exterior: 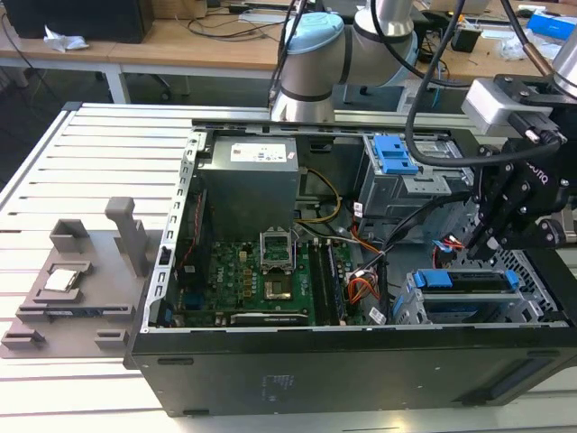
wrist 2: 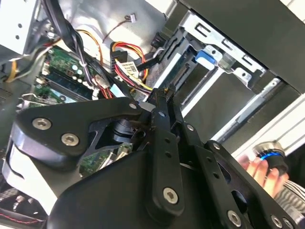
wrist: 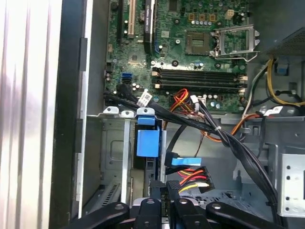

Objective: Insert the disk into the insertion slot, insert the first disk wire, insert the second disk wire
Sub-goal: 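Insert the first disk wire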

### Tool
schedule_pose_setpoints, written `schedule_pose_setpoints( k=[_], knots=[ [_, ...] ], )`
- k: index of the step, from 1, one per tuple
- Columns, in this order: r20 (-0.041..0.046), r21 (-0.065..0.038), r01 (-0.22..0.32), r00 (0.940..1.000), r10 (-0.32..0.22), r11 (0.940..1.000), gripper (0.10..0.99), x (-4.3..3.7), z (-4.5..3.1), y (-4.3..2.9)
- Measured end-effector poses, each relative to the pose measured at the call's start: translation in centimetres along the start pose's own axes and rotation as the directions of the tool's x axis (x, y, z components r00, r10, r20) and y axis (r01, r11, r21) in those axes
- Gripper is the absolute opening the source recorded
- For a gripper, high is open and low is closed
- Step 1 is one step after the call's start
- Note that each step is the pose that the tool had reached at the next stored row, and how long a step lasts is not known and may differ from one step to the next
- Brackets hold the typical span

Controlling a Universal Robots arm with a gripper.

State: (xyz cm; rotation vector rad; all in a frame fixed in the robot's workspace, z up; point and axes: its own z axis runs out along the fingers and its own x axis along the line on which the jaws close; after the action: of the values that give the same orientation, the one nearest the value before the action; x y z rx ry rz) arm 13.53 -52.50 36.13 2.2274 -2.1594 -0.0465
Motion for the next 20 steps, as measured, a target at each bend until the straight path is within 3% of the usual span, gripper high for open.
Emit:
schedule_pose_setpoints(
  k=[3,8,20],
  knots=[
    [0.0125,0.000,-0.014,0.9998,0.014,0.9999,0.169,0.00,0.16,-0.07],
    [0.0134,0.000,-0.039,0.9992,0.039,0.9993,0.169,0.04,0.50,-1.07],
    [0.0135,0.000,-0.040,0.9991,0.040,0.9992,0.169,0.03,1.61,-1.17]
  ],
)
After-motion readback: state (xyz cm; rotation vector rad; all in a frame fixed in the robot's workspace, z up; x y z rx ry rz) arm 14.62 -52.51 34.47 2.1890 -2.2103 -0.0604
